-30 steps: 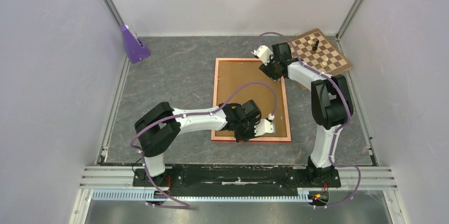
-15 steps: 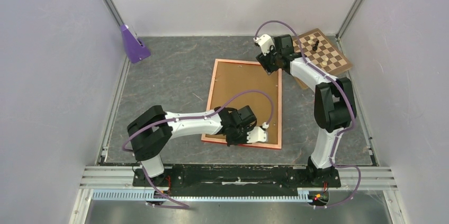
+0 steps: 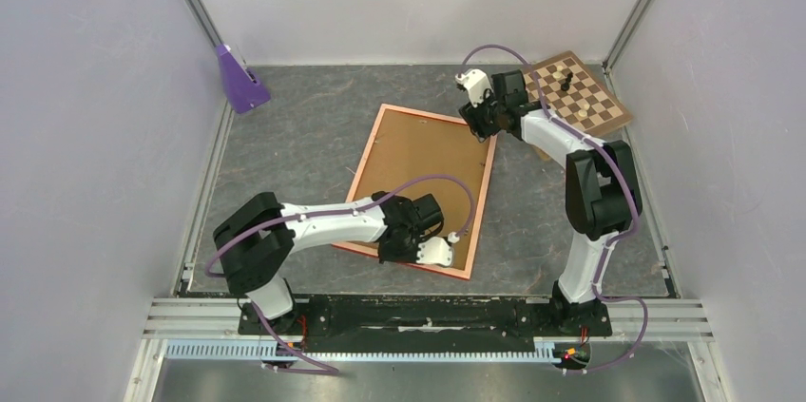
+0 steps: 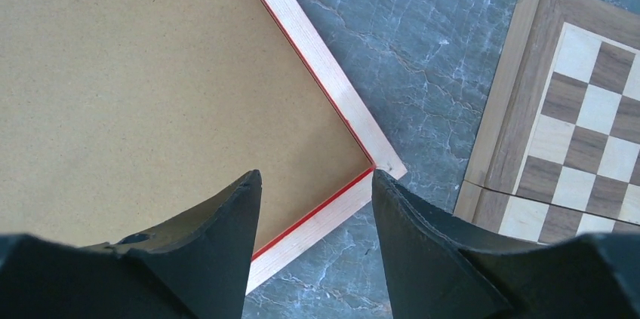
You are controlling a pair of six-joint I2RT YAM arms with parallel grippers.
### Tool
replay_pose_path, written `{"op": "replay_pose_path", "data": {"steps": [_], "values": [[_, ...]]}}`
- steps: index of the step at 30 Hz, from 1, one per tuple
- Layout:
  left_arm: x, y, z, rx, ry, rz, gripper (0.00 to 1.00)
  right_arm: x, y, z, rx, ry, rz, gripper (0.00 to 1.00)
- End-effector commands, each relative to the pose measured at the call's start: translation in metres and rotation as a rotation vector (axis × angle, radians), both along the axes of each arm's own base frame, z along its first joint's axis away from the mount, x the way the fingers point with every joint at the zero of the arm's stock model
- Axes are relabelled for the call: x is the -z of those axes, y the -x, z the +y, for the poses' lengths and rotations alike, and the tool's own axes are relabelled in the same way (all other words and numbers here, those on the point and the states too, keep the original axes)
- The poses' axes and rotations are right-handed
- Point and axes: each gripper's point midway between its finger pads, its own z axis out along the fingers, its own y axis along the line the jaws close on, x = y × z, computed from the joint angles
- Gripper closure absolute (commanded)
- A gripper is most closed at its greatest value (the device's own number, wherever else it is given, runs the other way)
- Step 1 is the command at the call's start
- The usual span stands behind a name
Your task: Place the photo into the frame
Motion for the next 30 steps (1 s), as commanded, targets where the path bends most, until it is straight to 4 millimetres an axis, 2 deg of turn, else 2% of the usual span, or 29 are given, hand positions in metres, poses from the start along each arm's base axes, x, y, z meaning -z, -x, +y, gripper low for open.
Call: {"op": "replay_pose_path", "data": {"steps": [1, 4, 6, 9, 15, 18, 22, 26, 30], "values": [[-0.003, -0.006, 0.03, -0.027, -0.091, -0.001, 0.68, -0.024, -0.012, 0.025, -0.034, -0.06, -0.07, 0.41], [-0.01, -0.01, 0.015, -0.083, -0.004, 0.037, 0.55, -0.024, -0.019, 0.041, -0.035, -0.077, -0.074, 0.41], [-0.018, -0.013, 0.005, -0.12, 0.056, 0.072, 0.43, -0.025, -0.022, 0.053, -0.049, -0.082, -0.076, 0.42], [-0.034, -0.023, -0.004, -0.173, 0.142, 0.095, 0.37, -0.024, -0.028, 0.071, -0.085, -0.068, -0.09, 0.42], [-0.062, -0.035, -0.006, -0.279, 0.294, 0.185, 0.35, -0.012, -0.044, 0.1, -0.151, -0.051, -0.085, 0.41], [-0.069, -0.04, 0.003, -0.337, 0.344, 0.219, 0.36, -0.006, -0.048, 0.11, -0.177, -0.043, -0.086, 0.41], [-0.078, -0.049, 0.017, -0.412, 0.411, 0.249, 0.41, -0.001, -0.053, 0.125, -0.199, -0.038, -0.094, 0.42], [-0.072, -0.048, 0.029, -0.441, 0.404, 0.249, 0.43, 0.004, -0.062, 0.134, -0.192, -0.031, -0.105, 0.44], [-0.055, -0.047, 0.038, -0.462, 0.374, 0.249, 0.44, 0.007, -0.074, 0.141, -0.181, -0.012, -0.126, 0.45]]}}
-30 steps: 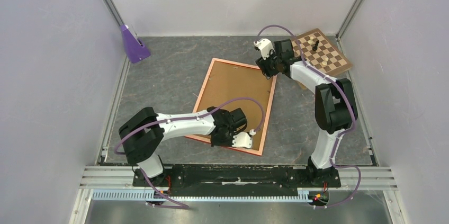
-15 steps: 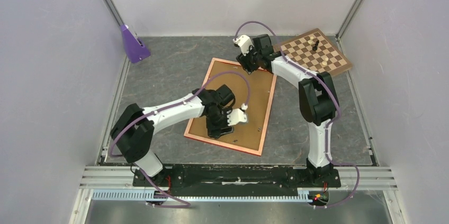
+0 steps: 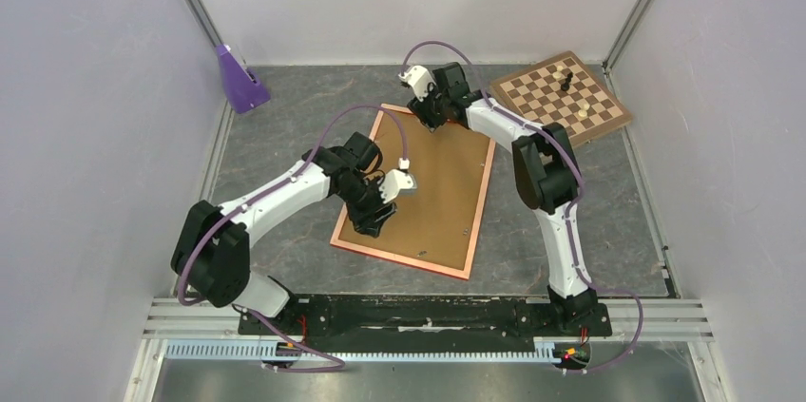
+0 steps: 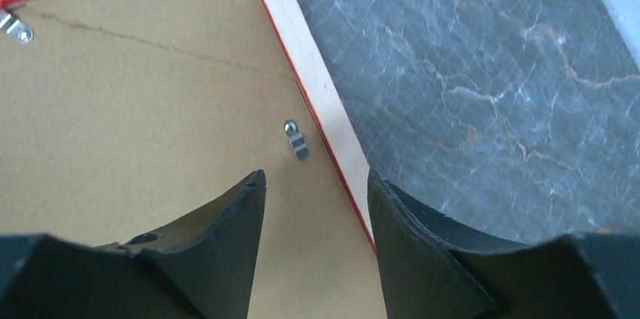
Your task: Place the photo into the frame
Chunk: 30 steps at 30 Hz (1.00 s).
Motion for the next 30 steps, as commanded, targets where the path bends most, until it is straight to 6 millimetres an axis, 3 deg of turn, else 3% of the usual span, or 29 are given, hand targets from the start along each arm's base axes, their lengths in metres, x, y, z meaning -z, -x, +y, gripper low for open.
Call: {"op": "replay_pose_path", "data": {"steps": [1, 9, 19, 30], "values": [[0.01, 0.009, 0.003, -0.014, 0.014, 0.036, 0.44, -0.017, -0.023, 0.013, 0.006, 0.001, -0.079, 0.45], [0.023, 0.008, 0.005, -0.034, 0.013, 0.059, 0.45, 0.0, -0.022, 0.007, 0.017, 0.06, -0.07, 0.48], [0.028, 0.023, 0.006, -0.029, 0.025, 0.121, 0.46, 0.014, -0.025, 0.001, 0.028, 0.112, -0.078, 0.48], [0.044, 0.044, 0.012, 0.042, -0.067, 0.151, 0.41, 0.013, -0.037, -0.007, 0.079, 0.149, -0.118, 0.48]]}}
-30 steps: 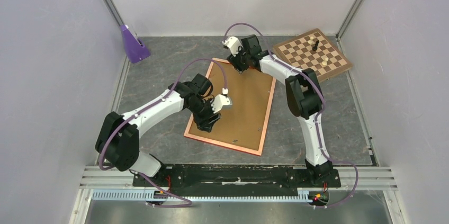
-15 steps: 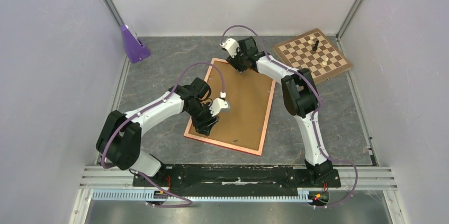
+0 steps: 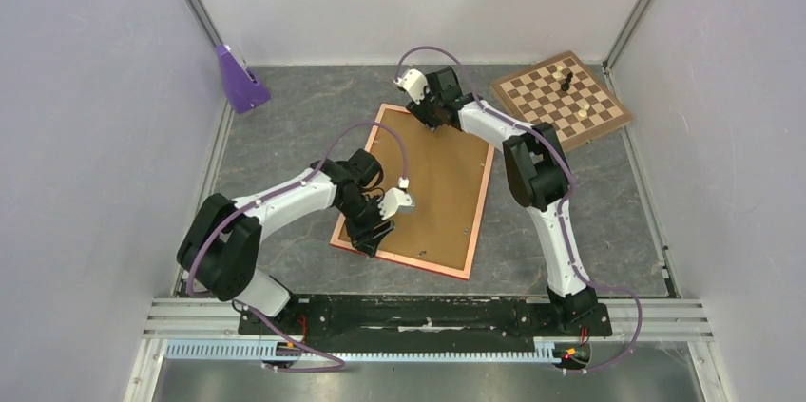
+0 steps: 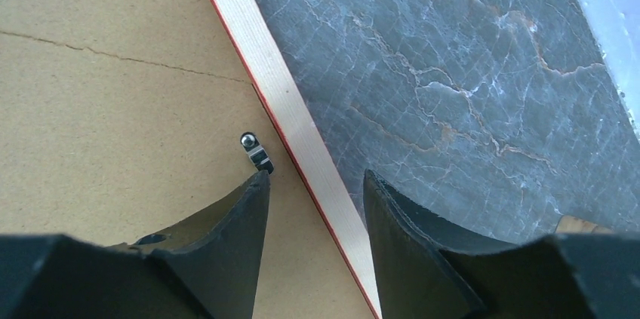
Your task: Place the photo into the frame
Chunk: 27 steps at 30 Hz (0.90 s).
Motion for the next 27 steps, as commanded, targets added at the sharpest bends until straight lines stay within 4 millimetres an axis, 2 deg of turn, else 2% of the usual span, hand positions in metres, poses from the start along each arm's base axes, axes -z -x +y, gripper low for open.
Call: {"op": "replay_pose_path", "data": {"steps": [1, 10, 13, 19, 23, 27], "values": [[0.007, 0.01, -0.001, 0.034, -0.032, 0.001, 0.4, -0.006, -0.015, 0.0, 0.027, 0.025, -0.058, 0.48], [0.028, 0.008, -0.007, 0.096, -0.121, -0.074, 0.39, -0.008, -0.019, 0.0, 0.039, 0.019, -0.07, 0.48], [0.034, 0.009, -0.008, 0.114, -0.141, -0.079, 0.44, -0.011, -0.017, 0.0, 0.037, 0.015, -0.067, 0.48], [0.041, 0.016, -0.008, 0.141, -0.158, -0.066, 0.62, -0.03, -0.007, 0.002, 0.022, -0.025, -0.066, 0.47], [0.046, 0.02, -0.004, 0.153, -0.18, -0.087, 0.62, -0.046, -0.001, 0.004, 0.02, -0.059, -0.065, 0.46], [0.05, 0.024, -0.001, 0.155, -0.2, -0.128, 0.6, -0.053, 0.007, 0.009, 0.0, -0.097, -0.046, 0.46]]}}
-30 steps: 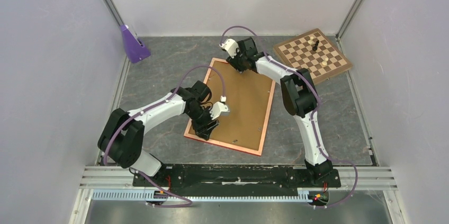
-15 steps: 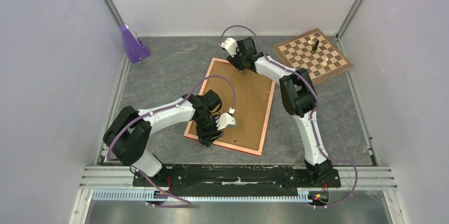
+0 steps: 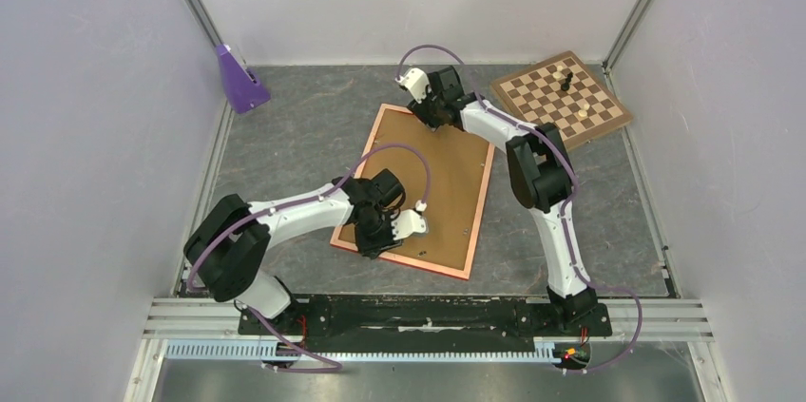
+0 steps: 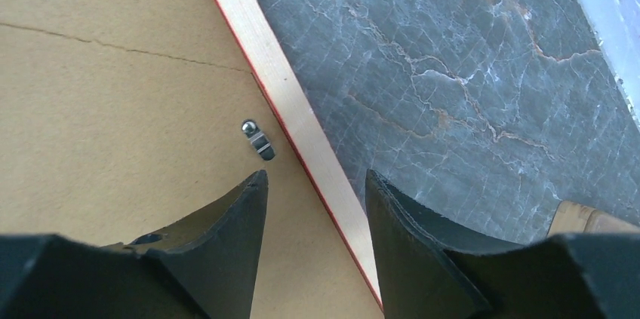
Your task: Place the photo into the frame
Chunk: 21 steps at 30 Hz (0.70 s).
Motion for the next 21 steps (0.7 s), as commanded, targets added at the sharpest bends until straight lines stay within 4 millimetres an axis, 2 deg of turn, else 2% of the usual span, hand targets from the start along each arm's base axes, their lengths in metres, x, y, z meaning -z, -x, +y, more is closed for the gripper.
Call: {"op": "replay_pose_path", "data": {"steps": [1, 9, 15, 21], "values": [[0.026, 0.016, 0.006, -0.009, -0.04, 0.011, 0.62, -0.048, 0.005, 0.012, -0.024, -0.1, -0.037, 0.46], [0.033, 0.02, 0.011, 0.004, -0.077, -0.022, 0.77, -0.042, 0.019, 0.02, -0.062, -0.14, 0.025, 0.46], [0.031, 0.021, 0.008, 0.007, -0.071, -0.02, 0.97, -0.04, 0.02, 0.019, -0.074, -0.121, 0.028, 0.46], [0.029, 0.021, 0.009, 0.0, -0.067, -0.027, 0.98, -0.038, 0.017, 0.019, -0.083, -0.104, 0.028, 0.46]]}}
